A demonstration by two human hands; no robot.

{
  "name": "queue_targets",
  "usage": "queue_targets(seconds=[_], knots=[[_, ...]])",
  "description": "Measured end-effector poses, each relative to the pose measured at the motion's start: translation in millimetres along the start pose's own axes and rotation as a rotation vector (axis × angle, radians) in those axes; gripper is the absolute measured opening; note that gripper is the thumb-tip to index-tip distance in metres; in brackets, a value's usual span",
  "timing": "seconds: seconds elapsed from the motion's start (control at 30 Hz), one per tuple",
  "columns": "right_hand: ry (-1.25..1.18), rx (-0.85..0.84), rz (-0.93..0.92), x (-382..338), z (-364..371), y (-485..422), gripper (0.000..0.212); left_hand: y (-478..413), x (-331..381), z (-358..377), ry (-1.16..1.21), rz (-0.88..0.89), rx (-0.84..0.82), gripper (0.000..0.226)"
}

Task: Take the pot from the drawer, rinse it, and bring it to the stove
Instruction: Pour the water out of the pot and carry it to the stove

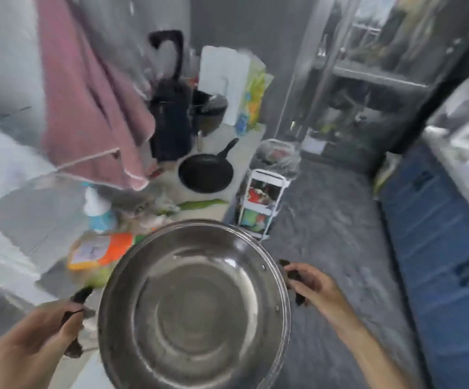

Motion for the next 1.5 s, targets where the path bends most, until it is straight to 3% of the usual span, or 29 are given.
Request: queue_targets(seconds=[0.03,0.07,0.17,0.2,0.3,0.37,0.57,0.8,1.17,1.33,1.5], knots=[[-0.016,0.085,0.019,8.5,-32.7,13.1,0.035,-19.1,9.0,36.2,0.043,0.018,-0.074,0.094],[-0.038,0.166,0.029,16.6,-64.8,27.4,0.032,-35.3,22.8,71.6,0.012,0.035,-0.150,0.090],[-0.094,0.344,0.066,45.7,-151.7,74.4,0.023,-49.2,87.2,180.6,-0.138,0.214,-0.269,0.030],[-0.101,0.406,0.072,56.1,-179.3,90.7,0.023,-45.0,105.7,220.7,-0.161,0.274,-0.292,0.024],[-0.130,0.583,0.079,87.2,-261.8,140.2,0.020,-44.0,136.3,351.1,-0.186,0.397,-0.424,0.044],[-0.164,0.678,0.109,104.7,-310.8,171.8,0.015,-42.1,149.6,438.2,-0.162,0.422,-0.556,0.045],[-0.256,0.970,0.199,164.8,-426.9,249.6,0.014,8.5,191.9,667.2,-0.089,0.378,-0.931,0.015],[-0.278,1.247,0.305,243.5,-512.4,284.1,0.015,37.8,211.6,898.4,-0.160,0.352,-1.336,0.027],[-0.345,1.718,0.600,312.3,-587.7,320.1,0.010,129.9,218.2,1209.2,-0.404,0.609,-1.978,0.049],[-0.300,1.840,0.688,357.0,-623.8,354.2,0.014,199.9,203.5,1309.3,-0.514,0.750,-2.068,0.043],[-0.297,1.849,0.819,417.8,-662.9,381.0,0.012,265.3,186.1,1372.5,-0.620,0.806,-2.097,0.052]])
Point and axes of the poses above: each hand's wrist, its own y-axis away from the middle knuckle, its own z-axis out of the palm, x = y × z, the point moved 4 cm from there along -y, towards the middle knuckle, and after that the axes turned 2 degrees about y, right-handed, at the moved point
